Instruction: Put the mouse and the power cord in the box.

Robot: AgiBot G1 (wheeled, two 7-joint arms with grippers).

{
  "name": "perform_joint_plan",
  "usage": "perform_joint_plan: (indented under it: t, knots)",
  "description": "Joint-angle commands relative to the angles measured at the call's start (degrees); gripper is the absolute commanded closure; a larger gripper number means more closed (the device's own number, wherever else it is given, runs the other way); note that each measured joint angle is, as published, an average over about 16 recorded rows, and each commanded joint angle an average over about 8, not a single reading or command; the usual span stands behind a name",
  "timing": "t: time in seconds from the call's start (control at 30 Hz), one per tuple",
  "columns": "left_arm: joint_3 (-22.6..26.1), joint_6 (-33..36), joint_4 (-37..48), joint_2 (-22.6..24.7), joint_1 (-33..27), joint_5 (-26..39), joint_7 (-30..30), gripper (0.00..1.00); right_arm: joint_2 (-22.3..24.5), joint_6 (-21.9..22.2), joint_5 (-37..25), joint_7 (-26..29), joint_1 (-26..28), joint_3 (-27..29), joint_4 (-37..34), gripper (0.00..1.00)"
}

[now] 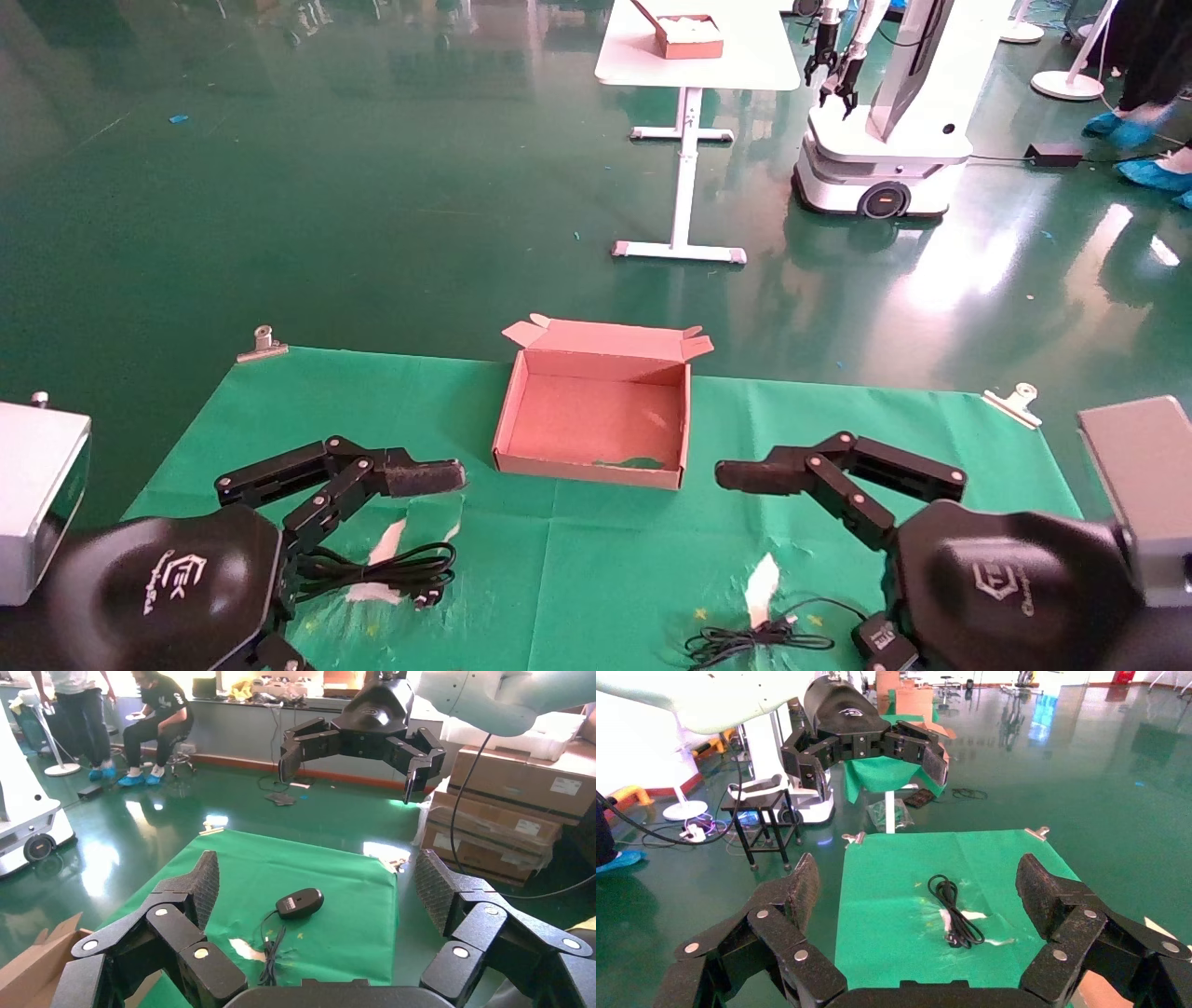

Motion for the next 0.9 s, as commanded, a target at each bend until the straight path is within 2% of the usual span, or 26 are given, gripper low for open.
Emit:
perform_joint_plan:
  t: [0.03, 0.53, 0.7, 0.9]
  knots:
    - [0.00, 0.00, 0.00, 0.00, 0.00, 0.00, 0.00, 0.00, 0.00, 0.00, 0.00, 0.00, 0.00, 0.00, 0.00, 0.00]
    - [0.59, 0.51, -0.03, -0.08, -0.96, 1.83, 0.65, 0.00, 0.30, -0.60, -1.00, -0.25, 0.10, -0.46, -0.33, 0.00]
    - [2.88, 2.51, 1.45, 0.30, -4.22, 7.53, 2.81, 0.00, 0.53, -2.42, -4.28, -2.01, 1.32, -1.82, -2.85, 0.00]
    - [9.47, 4.76, 6.55, 1.96, -11.41, 20.32, 9.14, 0.00, -0.48, -4.32, -12.50, -8.88, 6.00, -5.91, -11.15, 0.00]
